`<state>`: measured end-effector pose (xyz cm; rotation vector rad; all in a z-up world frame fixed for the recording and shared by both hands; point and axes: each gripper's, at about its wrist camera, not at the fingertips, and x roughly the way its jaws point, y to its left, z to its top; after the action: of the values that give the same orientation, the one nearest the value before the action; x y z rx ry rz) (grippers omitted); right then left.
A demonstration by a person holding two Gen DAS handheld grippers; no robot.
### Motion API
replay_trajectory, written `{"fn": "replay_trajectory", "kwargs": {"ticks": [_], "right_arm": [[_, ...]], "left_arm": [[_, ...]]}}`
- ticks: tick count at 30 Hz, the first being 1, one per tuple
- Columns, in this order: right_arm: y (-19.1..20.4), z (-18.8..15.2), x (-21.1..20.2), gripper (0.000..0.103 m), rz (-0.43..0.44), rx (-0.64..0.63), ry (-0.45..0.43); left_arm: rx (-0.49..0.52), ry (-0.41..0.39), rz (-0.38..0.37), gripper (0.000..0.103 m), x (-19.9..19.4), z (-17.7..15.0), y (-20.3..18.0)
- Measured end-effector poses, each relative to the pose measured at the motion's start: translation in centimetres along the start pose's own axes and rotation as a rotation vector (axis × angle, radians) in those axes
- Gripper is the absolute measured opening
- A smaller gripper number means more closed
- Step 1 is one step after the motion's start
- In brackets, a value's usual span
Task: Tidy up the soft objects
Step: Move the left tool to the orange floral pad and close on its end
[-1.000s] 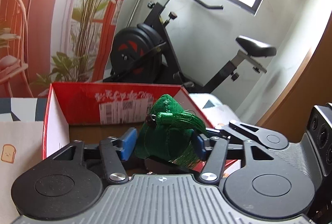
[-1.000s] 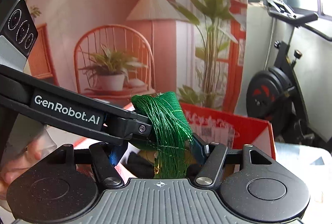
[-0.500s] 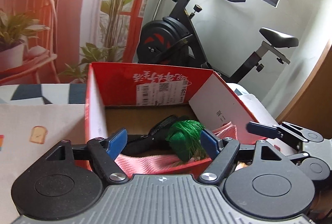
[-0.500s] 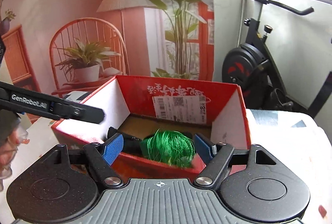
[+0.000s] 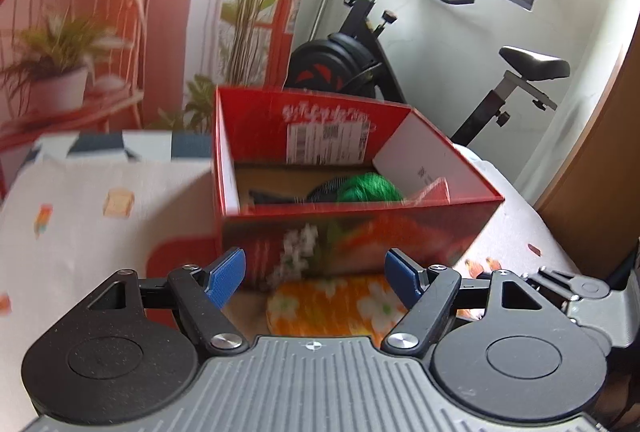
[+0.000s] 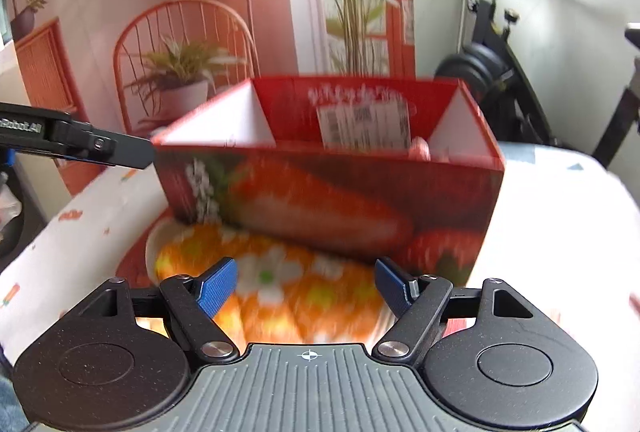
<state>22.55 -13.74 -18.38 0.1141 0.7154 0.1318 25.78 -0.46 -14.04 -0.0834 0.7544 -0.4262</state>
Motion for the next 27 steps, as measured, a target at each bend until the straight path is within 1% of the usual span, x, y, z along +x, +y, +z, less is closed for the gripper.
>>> {"fn": "replay_trajectory", "kwargs": {"ticks": [3,5,8,12,15,20,23,24,27], "right_arm": [[0.4,-1.6,0.1,0.073,-0.014,0.005,0.042],[0.7,-2.7,0.3,0.073,-0.023,-0.004,0.068],[1.2,-4.1,0.3,0.073,-0.037,-0.019,0.089],[1.2,-5.0,0.2,0.073,-0.035,-0.024,0.087],[1.0,-5.5,0.3,0.073,-0.031,-0.023,0.084],[1.3,-5.9,0.5,0.075,-0.033,-0.051,0.071],[1.2,-6.1,0.5,0.075,-0.027,-0.046,0.064],[1.1,-6.1,0.5,0.075,-0.024,-0.044,0.063],[1.0,-6.3,0.6,0.075,-0.020,-0.041,0.058]], "left_arm": [[-0.049,0.016,-0.006,0.076,0.2,-1.6,0.0],[-0.096,0.022,-0.004,0.072,0.3,-2.7,0.0],[-0.161,0.056,-0.033,0.067,0.7,-4.5,0.3],[-0.181,0.104,-0.024,0.057,1.3,-6.2,0.4],[-0.202,0.136,-0.065,0.055,1.8,-7.3,0.5],[-0.180,0.166,-0.088,0.052,2.5,-8.7,-0.2],[-0.150,0.183,-0.095,0.051,3.0,-9.2,-0.7],[-0.139,0.191,-0.095,0.049,3.2,-9.3,-0.9],[-0.130,0.204,-0.099,0.048,3.5,-9.7,-0.7]]}}
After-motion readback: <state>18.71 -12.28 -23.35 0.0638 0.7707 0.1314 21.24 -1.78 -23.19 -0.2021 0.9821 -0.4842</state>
